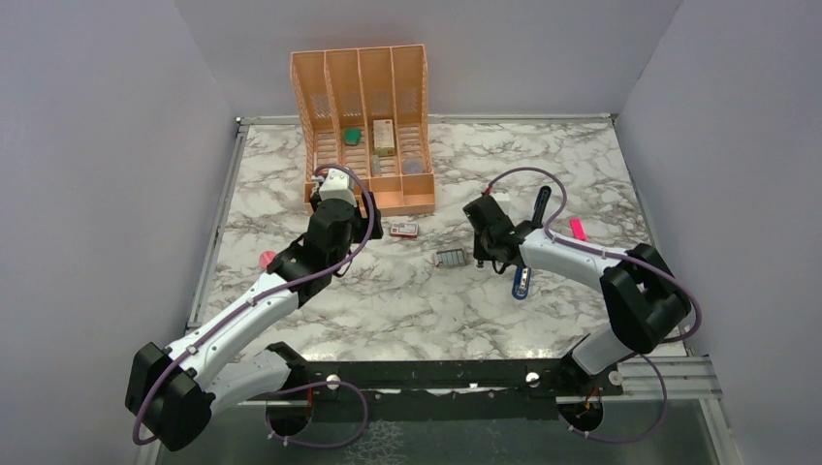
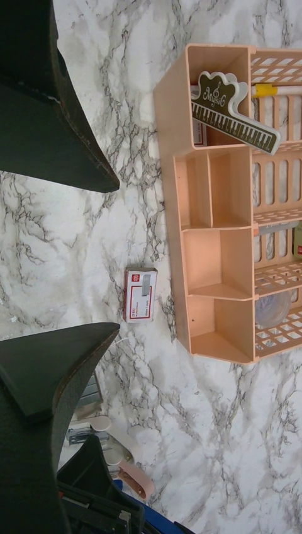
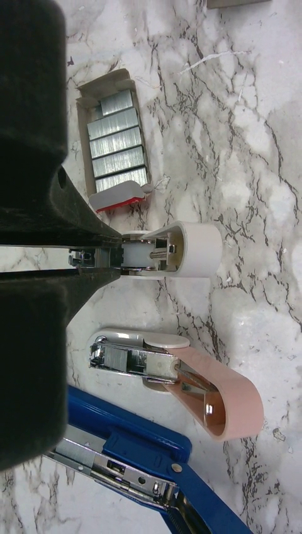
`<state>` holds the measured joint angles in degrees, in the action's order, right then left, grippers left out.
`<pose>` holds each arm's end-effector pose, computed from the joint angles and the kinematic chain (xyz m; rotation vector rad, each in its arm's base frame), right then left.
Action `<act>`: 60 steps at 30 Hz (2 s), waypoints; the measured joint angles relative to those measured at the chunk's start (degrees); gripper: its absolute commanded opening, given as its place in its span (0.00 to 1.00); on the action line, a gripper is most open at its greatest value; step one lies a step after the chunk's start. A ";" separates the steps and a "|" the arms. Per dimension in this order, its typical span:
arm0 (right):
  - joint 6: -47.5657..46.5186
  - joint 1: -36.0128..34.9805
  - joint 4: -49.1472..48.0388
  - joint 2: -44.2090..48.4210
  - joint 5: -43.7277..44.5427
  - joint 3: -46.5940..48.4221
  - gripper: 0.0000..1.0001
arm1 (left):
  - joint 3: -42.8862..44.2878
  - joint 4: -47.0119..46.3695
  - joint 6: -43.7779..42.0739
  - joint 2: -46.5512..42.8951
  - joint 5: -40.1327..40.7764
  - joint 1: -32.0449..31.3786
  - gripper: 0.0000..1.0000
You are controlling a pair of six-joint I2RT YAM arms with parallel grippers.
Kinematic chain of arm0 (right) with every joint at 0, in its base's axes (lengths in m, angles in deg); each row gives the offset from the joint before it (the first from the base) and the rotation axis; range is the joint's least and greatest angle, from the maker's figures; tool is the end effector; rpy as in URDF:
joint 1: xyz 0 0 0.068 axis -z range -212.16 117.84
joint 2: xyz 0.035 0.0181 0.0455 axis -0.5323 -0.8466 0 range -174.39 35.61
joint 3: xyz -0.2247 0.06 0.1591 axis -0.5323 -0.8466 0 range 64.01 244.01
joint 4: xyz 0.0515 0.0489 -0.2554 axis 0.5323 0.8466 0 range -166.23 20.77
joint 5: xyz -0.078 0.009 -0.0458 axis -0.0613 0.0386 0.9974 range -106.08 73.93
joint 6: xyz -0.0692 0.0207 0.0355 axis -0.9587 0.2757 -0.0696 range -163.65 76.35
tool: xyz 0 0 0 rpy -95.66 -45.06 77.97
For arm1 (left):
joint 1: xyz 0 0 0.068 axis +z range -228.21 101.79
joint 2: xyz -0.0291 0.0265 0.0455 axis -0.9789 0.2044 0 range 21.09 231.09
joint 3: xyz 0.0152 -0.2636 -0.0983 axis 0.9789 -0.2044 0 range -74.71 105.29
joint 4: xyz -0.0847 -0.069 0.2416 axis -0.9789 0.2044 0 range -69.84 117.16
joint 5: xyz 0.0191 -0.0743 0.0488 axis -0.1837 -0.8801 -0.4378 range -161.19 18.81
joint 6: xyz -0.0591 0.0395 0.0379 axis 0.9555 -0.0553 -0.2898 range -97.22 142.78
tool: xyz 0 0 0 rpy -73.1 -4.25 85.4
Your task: Load the staples into the stapler
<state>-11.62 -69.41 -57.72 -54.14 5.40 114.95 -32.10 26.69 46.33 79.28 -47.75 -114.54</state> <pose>0.2744 0.1766 0.1609 0.0246 2.4706 0.0263 0.2256 -0.1315 0.2848 -0.0525 1.9341 -0.2994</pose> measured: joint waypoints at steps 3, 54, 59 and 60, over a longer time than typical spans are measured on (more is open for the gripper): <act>-0.13 0.00 0.26 0.70 0.00 0.07 0.17 | 0.00 0.00 0.00 0.00 0.00 0.00 0.77; -0.09 0.11 0.57 -0.46 -1.44 0.13 0.16 | 0.00 0.00 0.02 0.00 0.00 0.00 0.77; -0.02 0.13 0.63 -0.37 -1.42 0.13 0.16 | 0.00 0.00 0.00 0.00 0.00 0.00 0.77; -0.02 0.13 0.74 -0.26 -1.40 0.13 0.17 | 0.00 0.00 0.00 0.00 0.00 0.00 0.77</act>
<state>-11.64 -69.28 -56.98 -54.41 4.00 115.08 -32.10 26.69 46.33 79.28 -47.75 -114.54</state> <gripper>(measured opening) 0.168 0.766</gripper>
